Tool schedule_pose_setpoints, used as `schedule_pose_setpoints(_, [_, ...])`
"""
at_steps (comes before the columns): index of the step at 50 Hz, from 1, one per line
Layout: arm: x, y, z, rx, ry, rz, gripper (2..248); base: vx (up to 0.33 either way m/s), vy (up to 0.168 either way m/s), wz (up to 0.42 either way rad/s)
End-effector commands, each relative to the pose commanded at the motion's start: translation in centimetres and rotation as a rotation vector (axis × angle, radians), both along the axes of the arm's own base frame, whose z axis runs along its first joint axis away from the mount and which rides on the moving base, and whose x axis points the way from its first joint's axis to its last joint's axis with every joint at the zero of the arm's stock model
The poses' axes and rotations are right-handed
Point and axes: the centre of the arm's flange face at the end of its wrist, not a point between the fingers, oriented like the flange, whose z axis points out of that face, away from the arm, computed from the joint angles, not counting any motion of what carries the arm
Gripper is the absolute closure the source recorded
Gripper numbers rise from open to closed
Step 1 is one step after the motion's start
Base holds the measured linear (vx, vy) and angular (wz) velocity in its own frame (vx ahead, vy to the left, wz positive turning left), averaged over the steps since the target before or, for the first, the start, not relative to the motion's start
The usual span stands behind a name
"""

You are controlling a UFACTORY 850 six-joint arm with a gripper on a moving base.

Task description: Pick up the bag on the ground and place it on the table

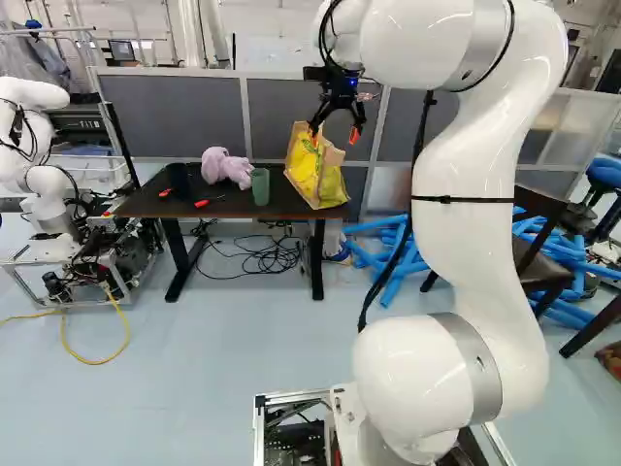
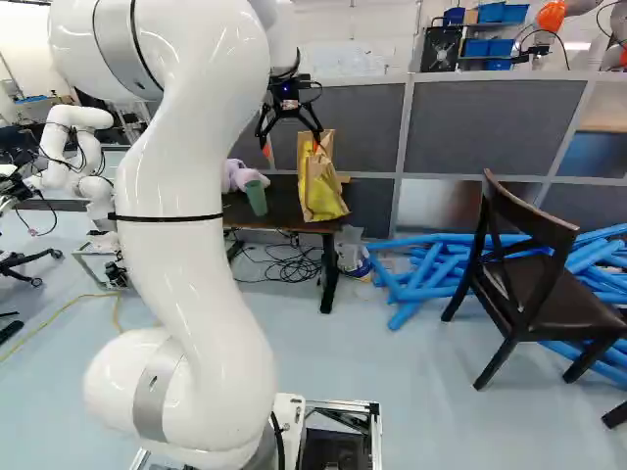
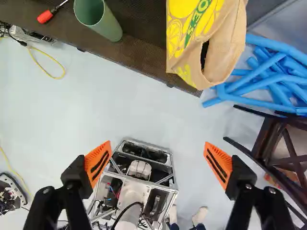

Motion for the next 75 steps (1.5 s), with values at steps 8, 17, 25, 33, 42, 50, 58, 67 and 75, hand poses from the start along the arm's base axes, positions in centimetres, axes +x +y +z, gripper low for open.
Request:
schedule_pose_setpoints(8, [0.0,0.0,0.0,0.000,0.000,0.000,3,0.000,0.000,0.000])
schedule_pose_setpoints(17, [0.0,0.0,0.0,0.000,0.000,0.000,3,0.000,0.000,0.000])
schedule_pose_setpoints(25, [0.0,0.0,0.0,0.000,0.000,0.000,3,0.000,0.000,0.000])
schedule_pose_setpoints(33, [0.0,0.0,0.0,0.000,-0.001,0.000,3,0.000,0.000,0.000])
schedule_pose_setpoints(42, [-0.1,0.0,-0.2,0.000,-0.006,-0.002,3,0.000,0.000,0.000])
schedule_pose_setpoints(50, [-0.1,0.0,-0.4,-0.001,-0.014,-0.005,3,0.000,0.000,0.000])
schedule_pose_setpoints(58, [-0.3,0.0,-0.7,-0.001,-0.026,-0.009,3,0.000,0.000,0.000])
schedule_pose_setpoints(67, [-0.5,0.0,-1.2,-0.002,-0.045,-0.015,3,0.000,0.000,0.000])
schedule_pose_setpoints(75, [-0.7,0.0,-1.8,-0.003,-0.066,-0.022,3,0.000,0.000,0.000])
